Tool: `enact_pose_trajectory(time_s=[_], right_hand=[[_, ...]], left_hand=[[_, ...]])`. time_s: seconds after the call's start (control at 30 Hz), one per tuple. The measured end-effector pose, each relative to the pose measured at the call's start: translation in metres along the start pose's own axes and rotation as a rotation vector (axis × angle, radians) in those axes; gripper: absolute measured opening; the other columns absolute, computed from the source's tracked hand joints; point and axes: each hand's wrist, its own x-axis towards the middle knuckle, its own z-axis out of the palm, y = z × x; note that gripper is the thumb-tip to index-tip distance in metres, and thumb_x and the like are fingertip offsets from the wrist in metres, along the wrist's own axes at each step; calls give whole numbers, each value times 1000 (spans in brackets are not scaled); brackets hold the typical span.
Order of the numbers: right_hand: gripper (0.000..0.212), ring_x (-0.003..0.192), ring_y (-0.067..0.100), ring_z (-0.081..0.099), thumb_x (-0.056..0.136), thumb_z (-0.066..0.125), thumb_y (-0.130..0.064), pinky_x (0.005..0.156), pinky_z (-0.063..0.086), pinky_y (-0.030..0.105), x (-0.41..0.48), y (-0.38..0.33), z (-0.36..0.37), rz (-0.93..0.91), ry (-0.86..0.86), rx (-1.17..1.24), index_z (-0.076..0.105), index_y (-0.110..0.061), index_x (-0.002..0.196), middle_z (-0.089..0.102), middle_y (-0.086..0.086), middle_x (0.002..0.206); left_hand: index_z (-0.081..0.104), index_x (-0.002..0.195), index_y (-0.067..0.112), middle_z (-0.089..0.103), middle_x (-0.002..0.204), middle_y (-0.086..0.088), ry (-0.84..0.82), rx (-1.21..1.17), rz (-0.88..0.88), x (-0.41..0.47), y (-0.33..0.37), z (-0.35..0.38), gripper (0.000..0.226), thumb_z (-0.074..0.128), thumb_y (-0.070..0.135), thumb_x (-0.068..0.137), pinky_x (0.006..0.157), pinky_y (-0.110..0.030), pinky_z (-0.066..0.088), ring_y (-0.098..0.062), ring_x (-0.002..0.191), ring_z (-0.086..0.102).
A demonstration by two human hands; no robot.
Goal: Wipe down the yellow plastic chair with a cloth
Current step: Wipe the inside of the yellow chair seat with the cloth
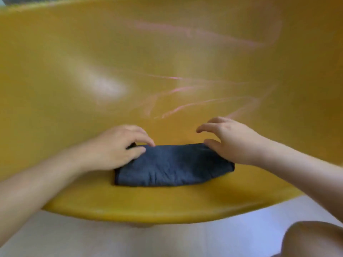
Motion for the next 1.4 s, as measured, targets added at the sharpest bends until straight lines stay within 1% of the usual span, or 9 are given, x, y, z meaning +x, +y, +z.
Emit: enact_pose_trajectory(time_s=[0.13,0.23,0.53,0.7,0.9,1.1,1.23,1.33,1.4], right_hand=[[55,140,29,29,97,23,-61,106,37,45,1,-42,38,-275,-330,-264,13,-46,149,15,-3,161],[52,117,30,37,99,17,-56,90,47,44,8,-44,50,-370,-237,-325,16,-44,149,26,-3,154],[48,125,24,35,89,36,-66,90,38,48,-23,70,-29,269,-279,-772,54,-31,116,45,1,127],[70,149,19,-10,91,24,-71,115,2,60,5,40,37,154,-311,-276,6,-40,151,-10,-8,162],[52,141,20,17,98,17,-58,99,27,48,45,27,56,13,-77,-314,19,-44,148,10,-12,161],[48,146,25,9,101,22,-45,111,16,54,38,159,-15,695,142,-492,28,-31,147,11,-1,162],[52,145,27,13,99,35,-39,110,26,47,79,51,55,362,41,-240,28,-22,147,15,4,160],[51,147,19,13,101,35,-41,111,25,52,78,25,61,116,-118,-204,25,-33,150,14,-6,161],[45,147,14,15,102,25,-44,111,19,55,64,84,26,253,-42,-347,28,-41,147,15,-11,161]], left_hand=[[39,137,43,31,153,9,-236,246,38,0,10,42,45,28,44,93,111,-26,28,-12,137,33],[46,128,45,42,141,23,-211,202,-12,8,-4,31,44,39,22,92,99,-32,40,-7,129,41],[24,146,43,18,158,-2,-118,21,173,124,52,69,49,39,41,99,113,-34,24,-26,142,21],[29,145,23,41,143,-8,-94,128,58,137,26,74,61,47,48,92,104,-36,37,-30,127,42],[59,101,16,59,107,-2,-67,188,58,139,19,62,25,46,28,83,83,-38,49,-27,102,58],[40,134,21,53,118,-6,3,352,16,148,41,71,45,34,45,97,77,-36,47,-29,108,55],[0,151,17,39,136,-8,-9,353,0,153,45,71,81,43,53,92,84,-38,46,-30,116,49],[6,151,18,37,133,-8,-15,346,35,144,36,68,79,44,53,90,85,-36,47,-28,114,49],[17,149,22,35,135,-7,-43,350,83,136,31,68,65,32,53,95,87,-37,49,-27,118,47]])
